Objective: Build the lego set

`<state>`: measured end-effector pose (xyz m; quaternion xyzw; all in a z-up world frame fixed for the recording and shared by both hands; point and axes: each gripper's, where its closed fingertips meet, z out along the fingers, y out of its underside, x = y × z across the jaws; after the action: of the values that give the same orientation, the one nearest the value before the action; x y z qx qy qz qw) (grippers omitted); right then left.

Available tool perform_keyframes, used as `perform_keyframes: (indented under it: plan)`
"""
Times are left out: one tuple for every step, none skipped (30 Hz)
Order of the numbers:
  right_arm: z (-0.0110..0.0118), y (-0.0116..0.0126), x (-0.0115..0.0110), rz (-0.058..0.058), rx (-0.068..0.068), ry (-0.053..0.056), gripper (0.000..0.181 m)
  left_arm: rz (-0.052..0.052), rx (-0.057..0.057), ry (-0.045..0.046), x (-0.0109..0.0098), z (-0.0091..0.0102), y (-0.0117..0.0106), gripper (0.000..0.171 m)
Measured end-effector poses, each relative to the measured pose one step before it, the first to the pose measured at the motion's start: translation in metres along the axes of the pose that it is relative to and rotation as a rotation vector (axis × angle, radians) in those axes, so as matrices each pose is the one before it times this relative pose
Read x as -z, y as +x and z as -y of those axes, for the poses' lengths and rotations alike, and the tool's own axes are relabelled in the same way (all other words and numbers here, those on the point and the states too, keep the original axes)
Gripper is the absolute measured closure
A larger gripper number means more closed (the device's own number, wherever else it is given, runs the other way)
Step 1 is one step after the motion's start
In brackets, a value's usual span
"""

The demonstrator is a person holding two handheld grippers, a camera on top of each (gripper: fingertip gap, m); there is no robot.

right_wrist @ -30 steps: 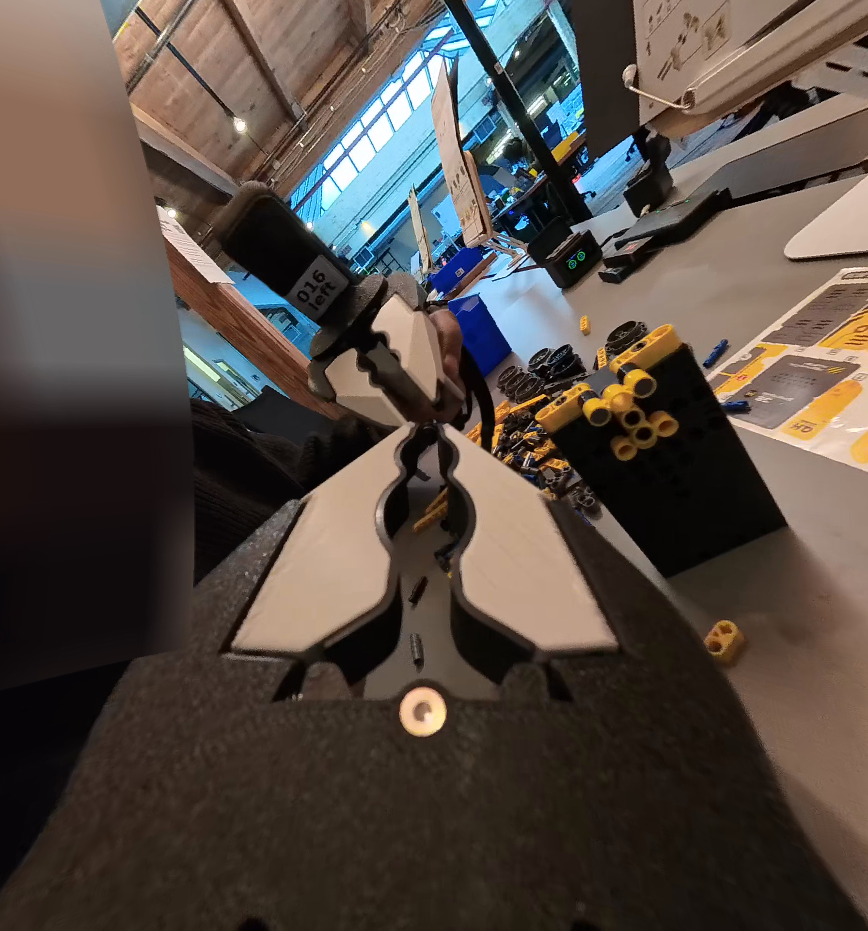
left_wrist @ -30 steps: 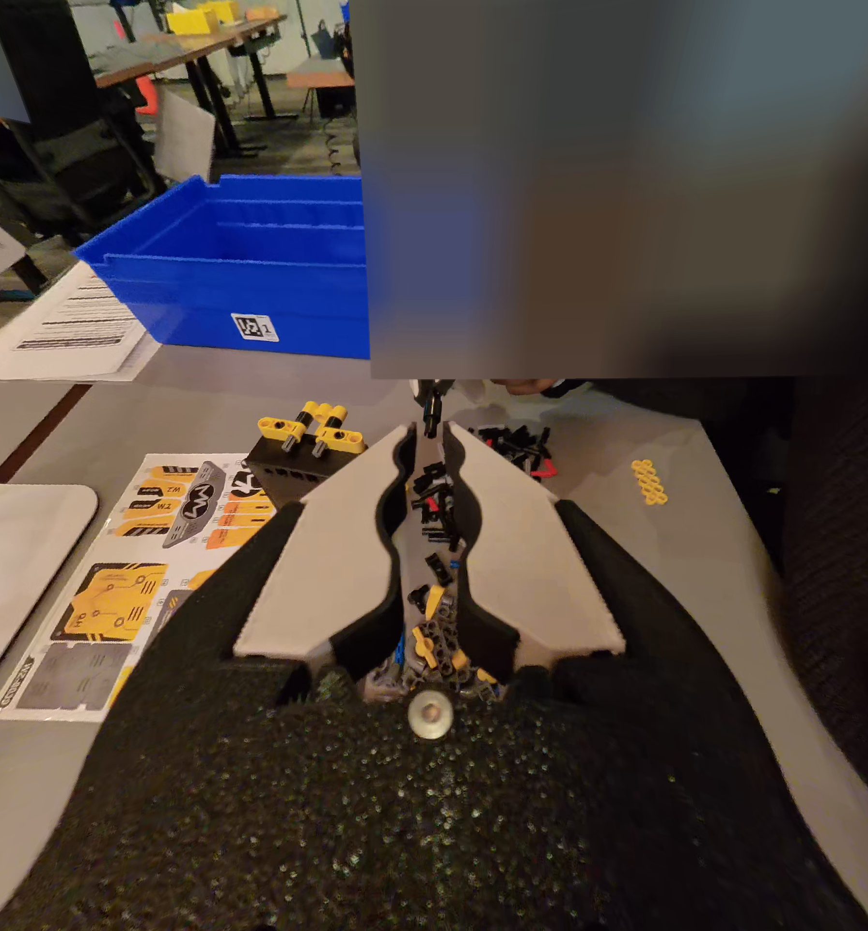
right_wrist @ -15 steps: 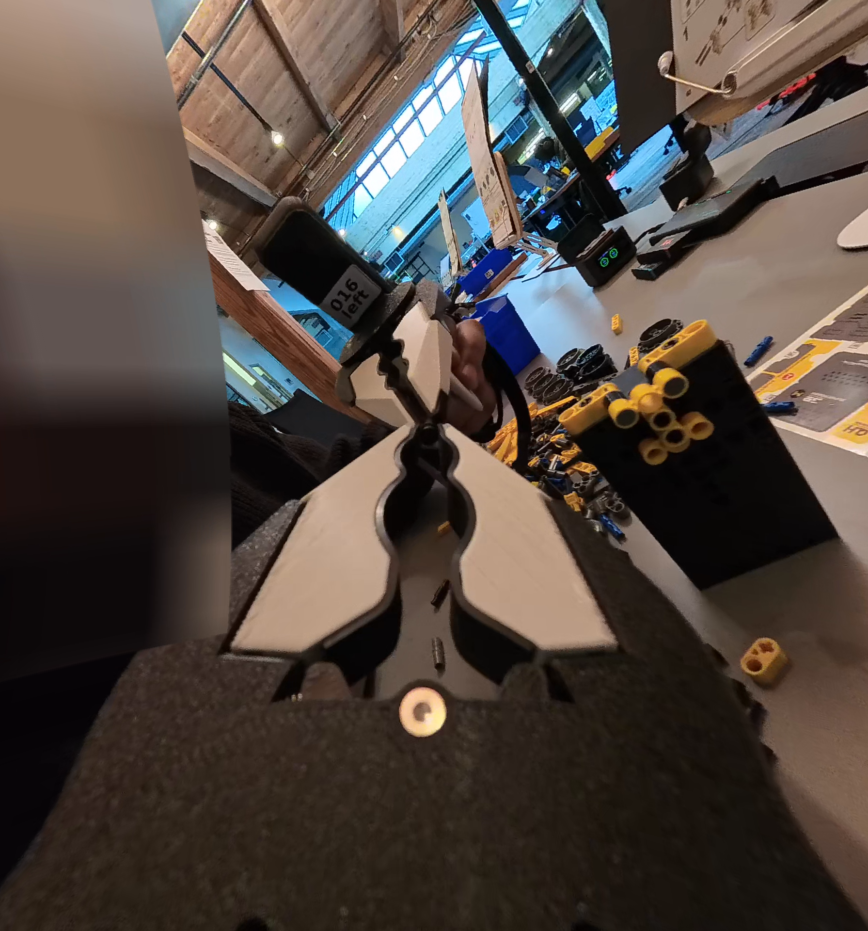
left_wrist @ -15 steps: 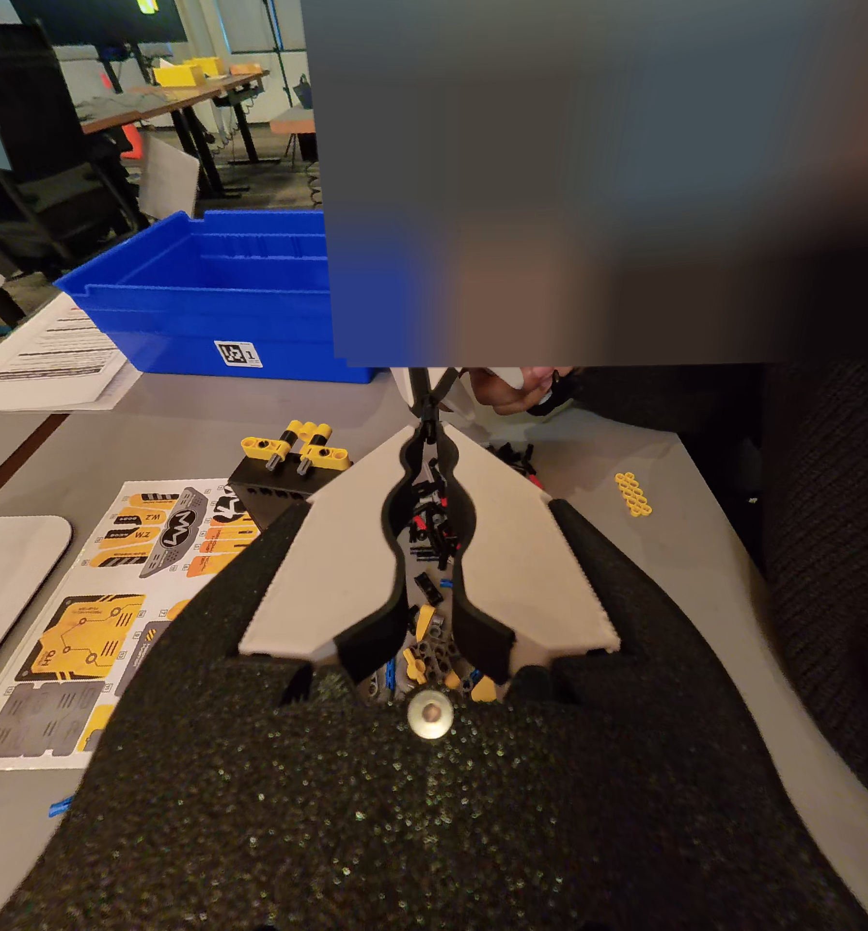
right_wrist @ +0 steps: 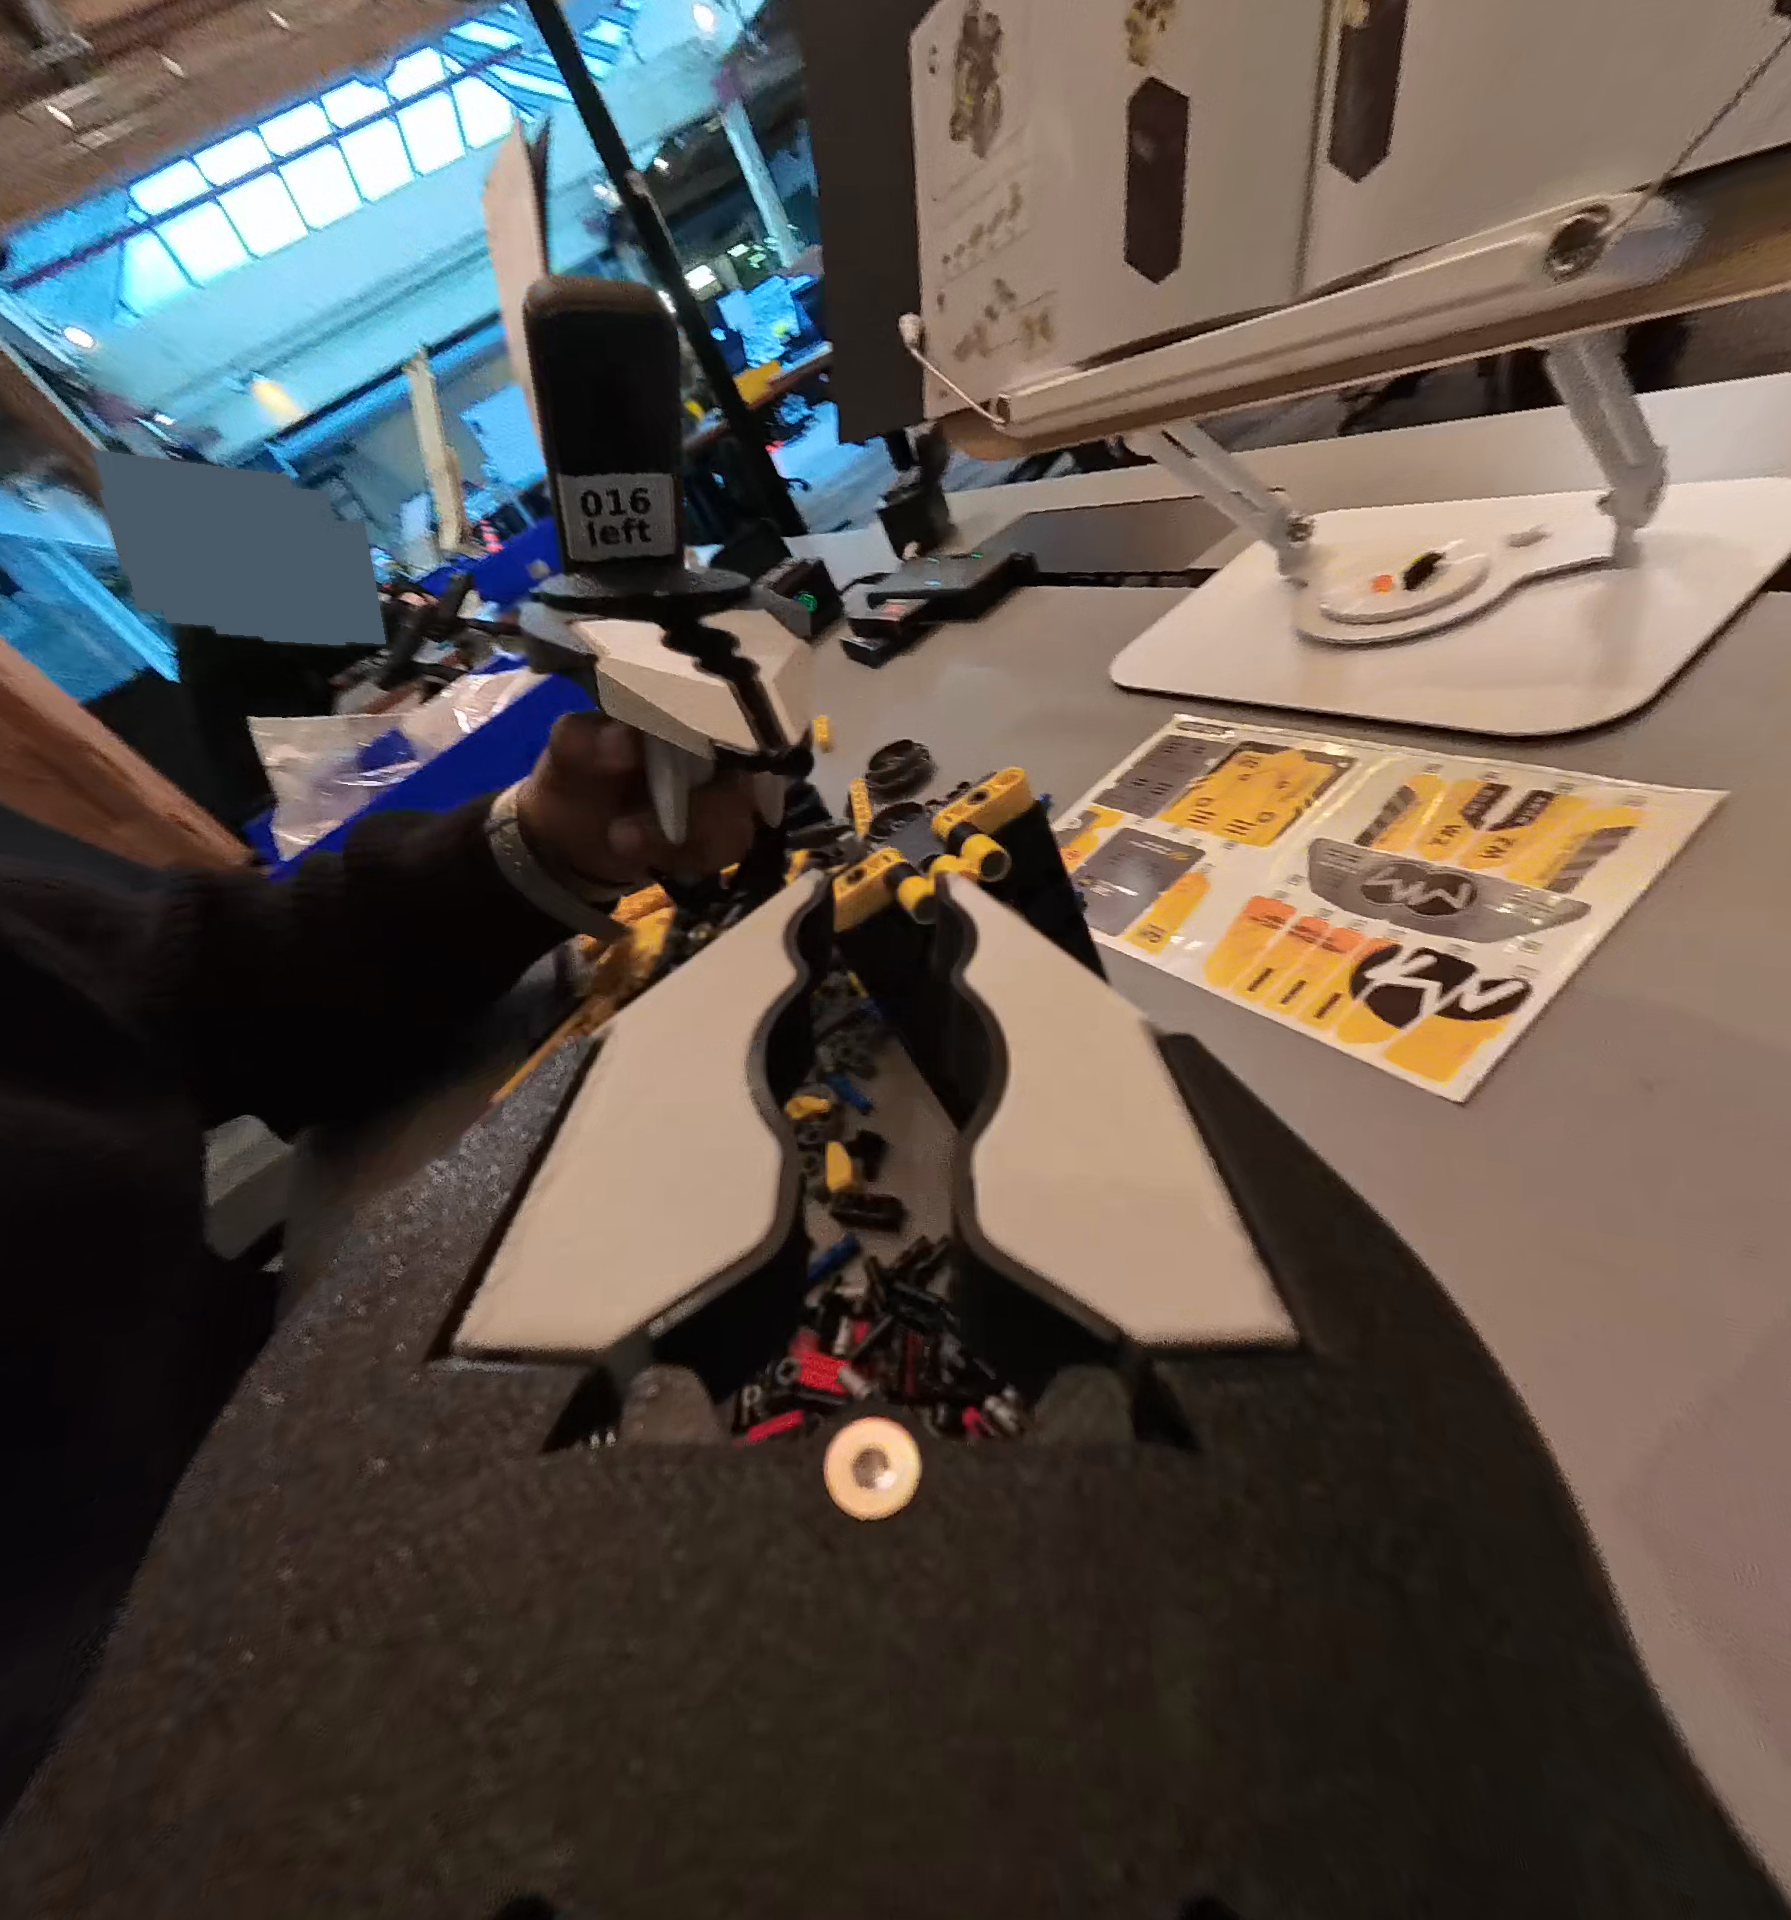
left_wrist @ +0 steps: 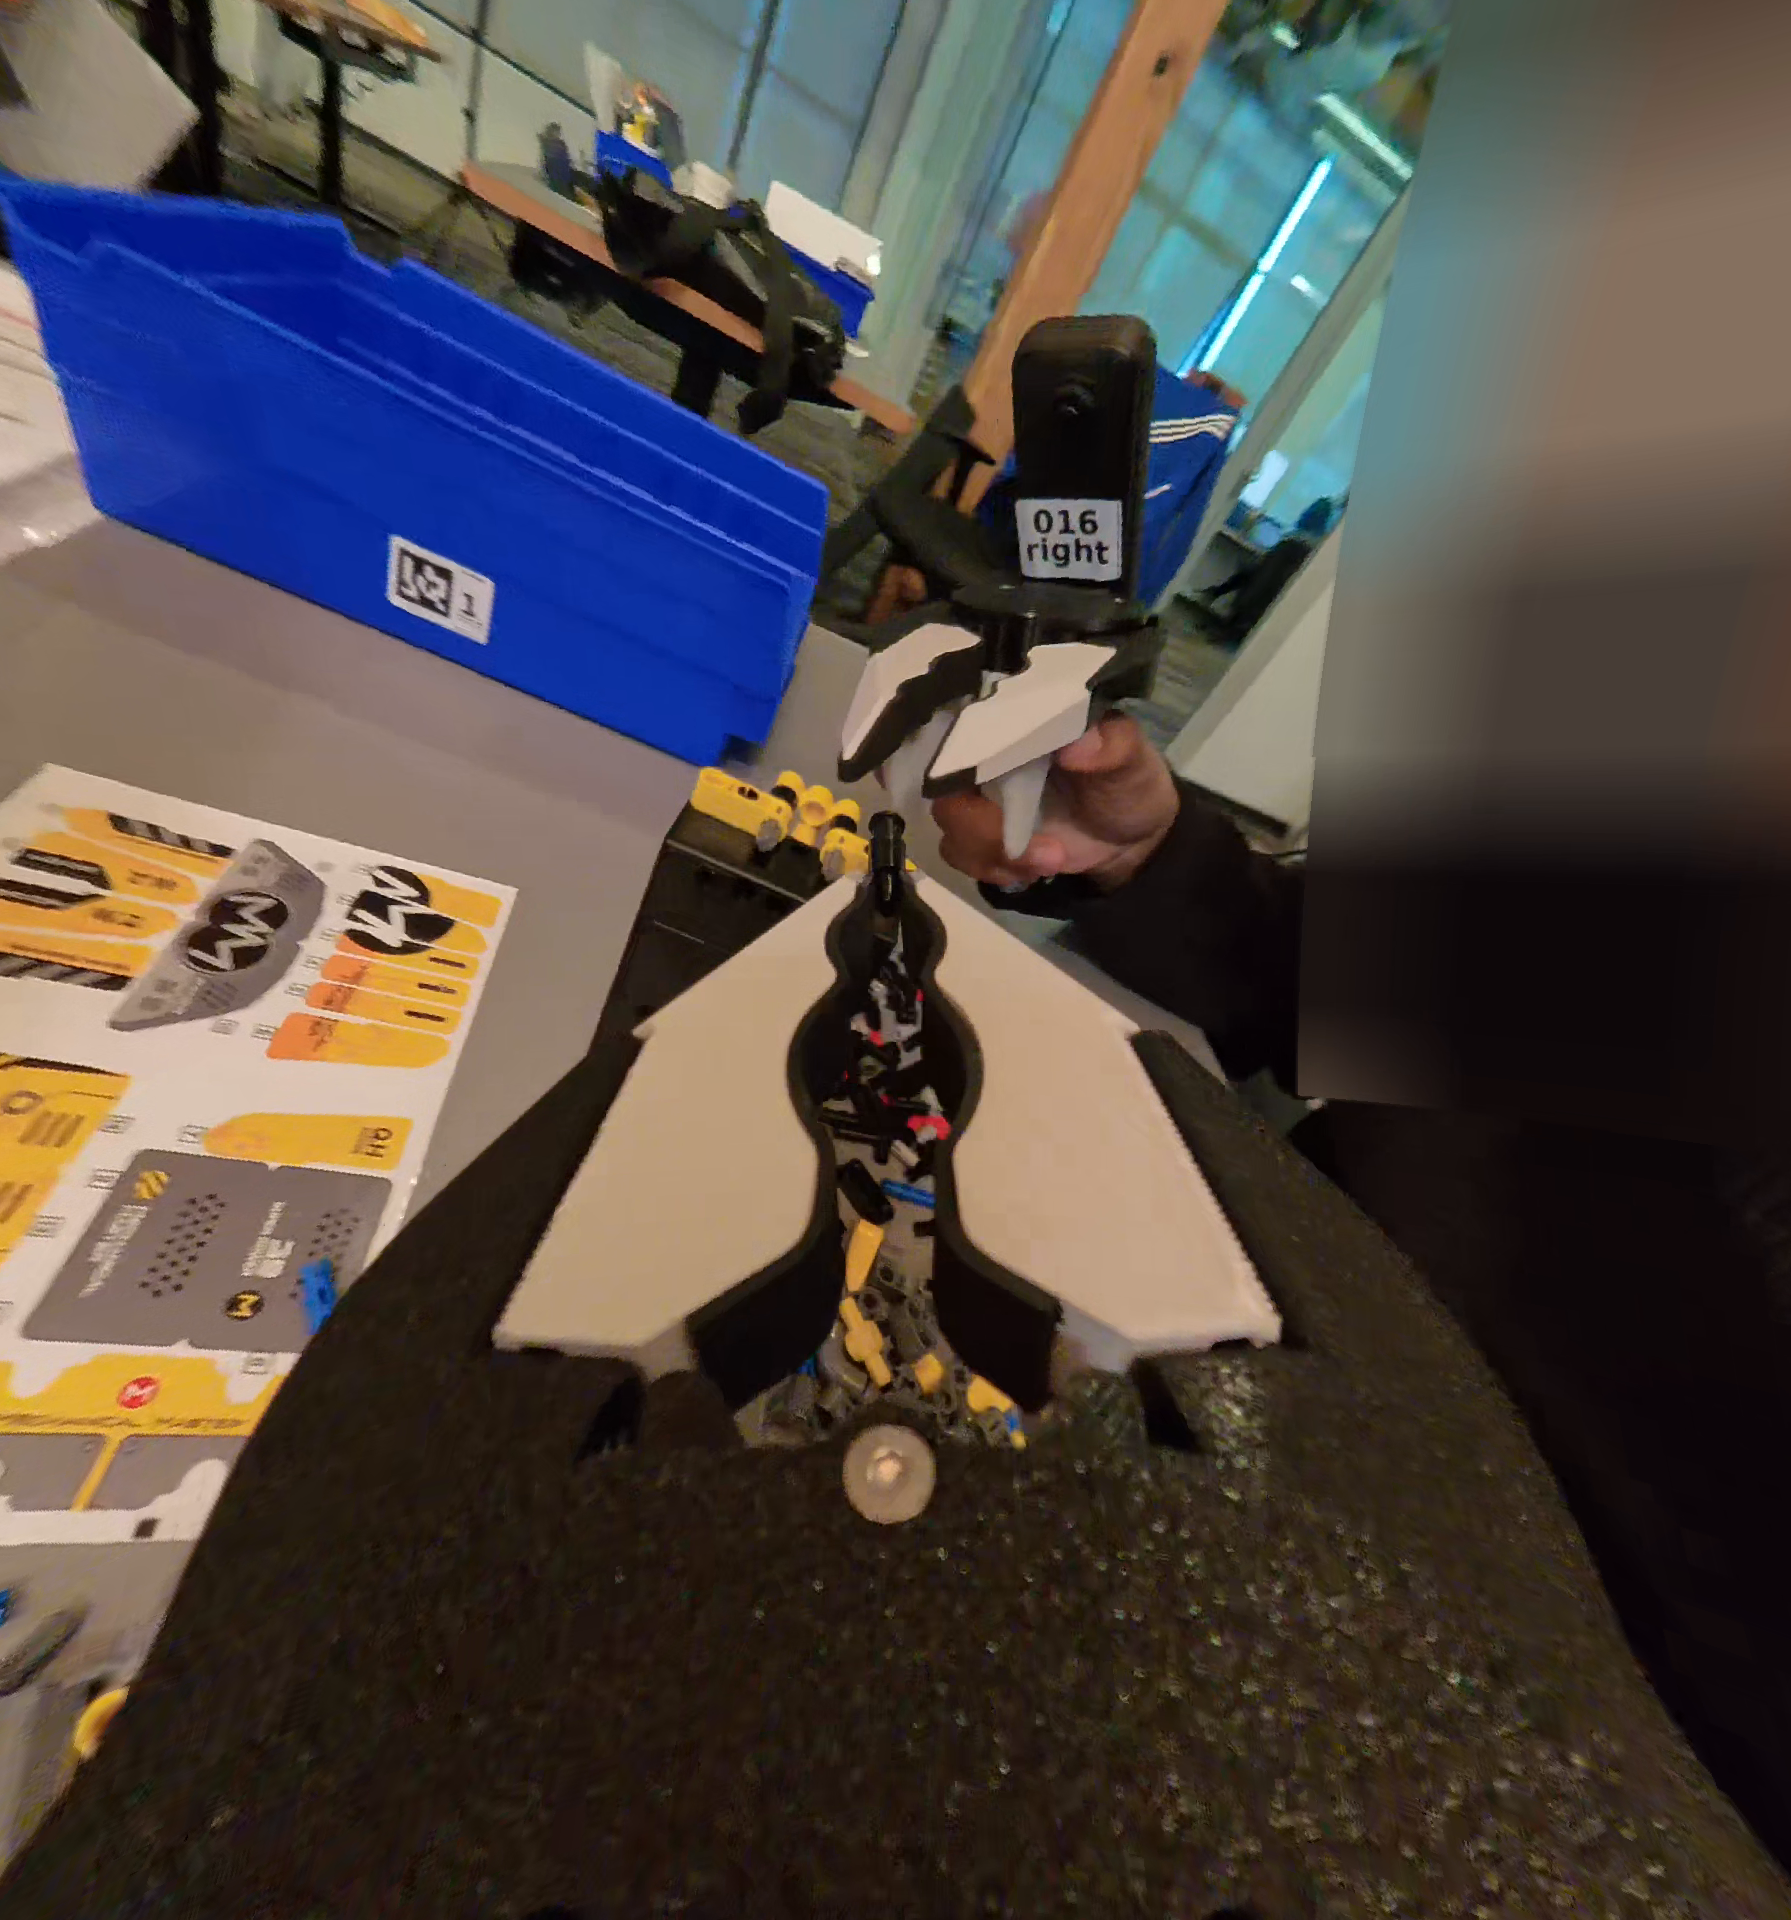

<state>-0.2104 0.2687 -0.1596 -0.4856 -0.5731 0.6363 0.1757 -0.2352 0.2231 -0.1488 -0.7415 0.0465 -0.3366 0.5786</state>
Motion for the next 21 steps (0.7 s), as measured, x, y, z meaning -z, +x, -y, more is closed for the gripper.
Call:
perform_keyframes:
  plan:
    - [-0.00197,0.002,-0.00151,-0.0178,0.0037,-0.0091,0.164,-0.0242,0.0261,-0.00894,-0.00064,-0.00246,-0.00134,0.169]
    - [-0.00204,0.00027,-0.00154,-0.006,0.0025,-0.01,0.164,-0.0179,0.0224,-0.01147,-0.00074,-0.00272,-0.00168,0.169]
    - [-0.00162,-0.00092,-0.00121,0.0032,0.0004,-0.0083,0.164,-0.0131,0.0153,-0.01783,-0.00048,-0.003,-0.00166,0.169]
    - [-0.00107,-0.0008,-0.00083,0.0031,-0.0026,-0.0054,0.164,0.0004,0.0022,-0.02024,0.00016,-0.0025,-0.00251,0.169]
    - [-0.00095,0.0005,-0.00041,-0.0025,-0.003,-0.0041,0.164,0.0083,-0.008,-0.01754,0.00053,-0.00136,-0.00255,0.169]
    - [-0.00092,0.00164,-0.00008,-0.0074,-0.0021,-0.0048,0.164,0.0058,-0.0076,-0.01311,0.00066,-0.00014,-0.00154,0.169]
    - [-0.00079,0.00187,0.00018,-0.0086,-0.0016,-0.0035,0.164,0.0007,-0.0039,-0.01384,0.00024,0.0003,-0.00035,0.169]
    - [-0.00011,0.00117,0.00014,-0.0044,-0.0019,-0.0005,0.164,-0.0015,-0.0043,-0.01548,-0.0001,0.00017,0.00037,0.169]
    - [0.00028,-0.00021,0.00007,0.0028,-0.0025,0.0019,0.164,-0.0014,-0.0055,-0.01872,-0.00085,-0.00041,0.0007,0.168]
    - [0.00018,-0.00068,-0.00021,0.0049,-0.0028,0.0021,0.164,-0.0028,-0.0057,-0.01815,-0.00138,-0.00058,0.00098,0.168]
    - [-0.00004,-0.00068,-0.00037,0.0034,-0.0014,0.0004,0.164,-0.0007,-0.0043,-0.01334,-0.00163,-0.00029,0.00068,0.168]
    - [-0.00056,-0.00033,-0.00057,0.0011,0.0,-0.002,0.164,-0.0003,-0.0015,-0.0099,-0.00181,-0.00015,0.00019,0.168]
    - [-0.00088,-0.00001,-0.0006,-0.001,0.0002,-0.0038,0.164,-0.0012,0.0005,-0.00683,-0.00162,-0.00023,-0.00004,0.168]
    - [-0.00079,-0.00011,-0.00071,-0.0007,0.0004,-0.0039,0.164,-0.0014,0.0002,-0.00233,-0.00121,-0.00008,-0.00038,0.168]
    - [-0.00033,-0.00007,-0.00036,-0.0003,0.0003,-0.0009,0.164,-0.0007,0.0004,0.0007,-0.00098,0.00005,-0.00058,0.168]
    - [0.00007,-0.00007,-0.00017,-0.0005,0.0004,0.0009,0.164,-0.0013,0.0015,0.00089,-0.00068,-0.00034,-0.00068,0.168]
    - [0.00008,0.00023,0.00015,-0.0015,0.0003,0.0,0.164,0.0004,0.0029,0.00117,-0.00027,-0.00052,-0.00106,0.169]
    - [0.00022,0.00031,0.00015,-0.0017,-0.0001,0.0008,0.164,0.0002,0.0037,0.00276,0.0001,-0.00042,-0.001,0.169]
    - [0.00047,0.00024,0.00022,-0.0012,0.0001,0.0021,0.164,-0.0007,0.0066,0.0038,0.00043,-0.0002,-0.00098,0.169]
    - [0.0003,0.00016,0.00011,-0.0014,0.0003,0.0019,0.164,-0.0008,0.0064,0.00514,0.0007,0.00006,-0.00106,0.169]
    - [0.00025,0.00023,0.00007,-0.0014,0.0005,0.0012,0.164,0.0001,0.0069,0.00484,0.00065,0.00008,-0.00121,0.169]
